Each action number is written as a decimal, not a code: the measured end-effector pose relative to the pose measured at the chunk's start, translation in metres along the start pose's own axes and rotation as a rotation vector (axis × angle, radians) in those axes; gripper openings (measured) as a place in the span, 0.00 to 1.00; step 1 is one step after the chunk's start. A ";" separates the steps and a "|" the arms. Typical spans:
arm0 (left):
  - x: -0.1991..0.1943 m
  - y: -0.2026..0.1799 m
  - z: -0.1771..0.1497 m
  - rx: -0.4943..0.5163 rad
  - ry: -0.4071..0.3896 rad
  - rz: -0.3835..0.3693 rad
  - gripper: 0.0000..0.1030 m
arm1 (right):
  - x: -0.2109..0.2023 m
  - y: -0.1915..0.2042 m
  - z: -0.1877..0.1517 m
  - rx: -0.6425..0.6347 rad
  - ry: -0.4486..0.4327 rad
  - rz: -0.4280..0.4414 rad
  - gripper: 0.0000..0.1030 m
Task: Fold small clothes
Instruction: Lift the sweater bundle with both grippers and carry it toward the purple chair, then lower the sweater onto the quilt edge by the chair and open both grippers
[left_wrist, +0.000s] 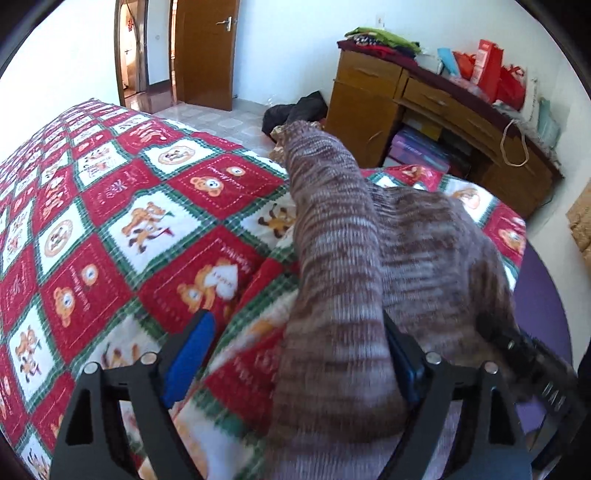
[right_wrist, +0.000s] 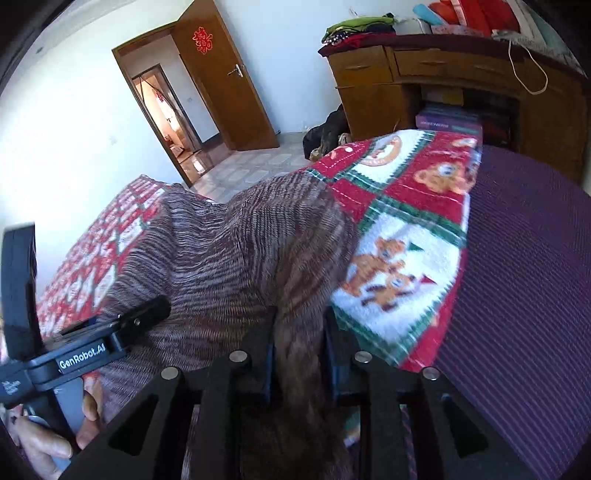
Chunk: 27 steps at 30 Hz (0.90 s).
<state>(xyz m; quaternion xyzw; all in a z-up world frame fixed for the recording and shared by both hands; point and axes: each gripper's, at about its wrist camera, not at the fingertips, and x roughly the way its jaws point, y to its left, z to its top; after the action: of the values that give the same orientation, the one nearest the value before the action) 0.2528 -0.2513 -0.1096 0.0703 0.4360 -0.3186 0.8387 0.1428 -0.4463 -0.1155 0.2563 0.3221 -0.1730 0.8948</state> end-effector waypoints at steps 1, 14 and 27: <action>-0.004 0.002 -0.001 -0.007 -0.006 -0.007 0.86 | -0.010 -0.005 0.002 0.010 -0.021 0.015 0.23; -0.027 0.022 -0.018 -0.103 -0.074 -0.035 0.97 | 0.057 0.007 0.074 -0.095 0.077 0.014 0.51; 0.013 0.041 -0.016 -0.268 0.030 -0.095 1.00 | 0.089 0.001 0.080 -0.086 0.103 -0.044 0.63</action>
<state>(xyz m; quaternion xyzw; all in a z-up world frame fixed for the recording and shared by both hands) 0.2716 -0.2185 -0.1364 -0.0586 0.4899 -0.2958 0.8180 0.2478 -0.5039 -0.1218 0.2191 0.3805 -0.1652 0.8831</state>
